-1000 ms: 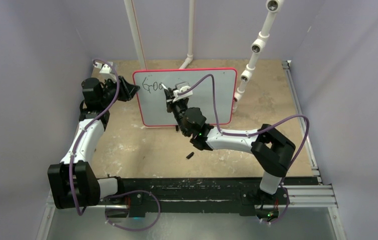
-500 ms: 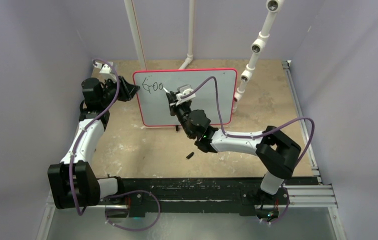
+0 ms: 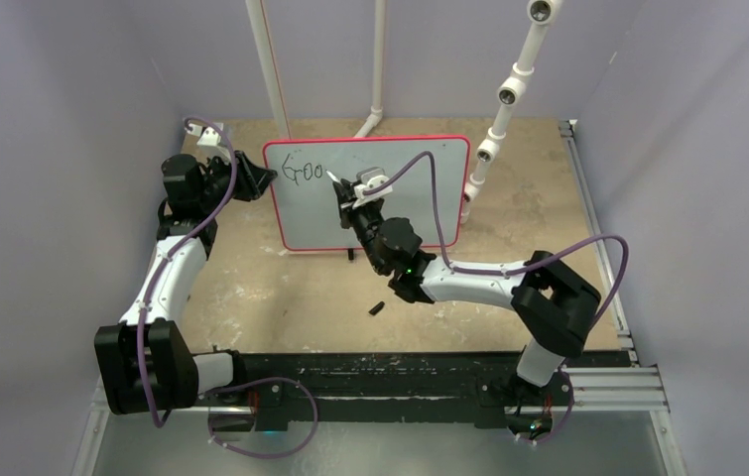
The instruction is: Write a sentence on the whiteboard
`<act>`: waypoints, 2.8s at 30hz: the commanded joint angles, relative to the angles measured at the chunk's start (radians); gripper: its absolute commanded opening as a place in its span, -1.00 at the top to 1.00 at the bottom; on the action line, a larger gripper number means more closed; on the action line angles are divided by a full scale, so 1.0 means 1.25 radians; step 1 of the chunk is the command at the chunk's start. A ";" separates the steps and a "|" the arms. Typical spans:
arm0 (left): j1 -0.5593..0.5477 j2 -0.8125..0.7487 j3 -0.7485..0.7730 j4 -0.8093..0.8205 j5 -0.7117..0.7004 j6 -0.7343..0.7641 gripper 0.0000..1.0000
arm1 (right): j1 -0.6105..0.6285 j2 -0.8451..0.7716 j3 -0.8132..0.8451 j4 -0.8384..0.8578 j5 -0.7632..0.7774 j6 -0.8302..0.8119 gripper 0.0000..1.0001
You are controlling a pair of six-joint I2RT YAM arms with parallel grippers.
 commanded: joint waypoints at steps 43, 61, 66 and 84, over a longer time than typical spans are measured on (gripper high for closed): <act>0.000 0.002 0.004 0.015 0.006 0.006 0.42 | -0.008 0.050 0.027 -0.023 0.002 -0.011 1.00; -0.001 0.003 0.001 0.015 0.004 0.006 0.41 | -0.008 0.013 0.018 0.000 0.049 -0.041 1.00; -0.001 0.003 0.002 0.015 0.005 0.006 0.41 | -0.008 0.006 0.028 0.026 0.056 -0.063 1.00; 0.000 0.002 0.002 0.014 0.004 0.007 0.41 | -0.008 0.001 0.062 0.087 0.069 -0.101 1.00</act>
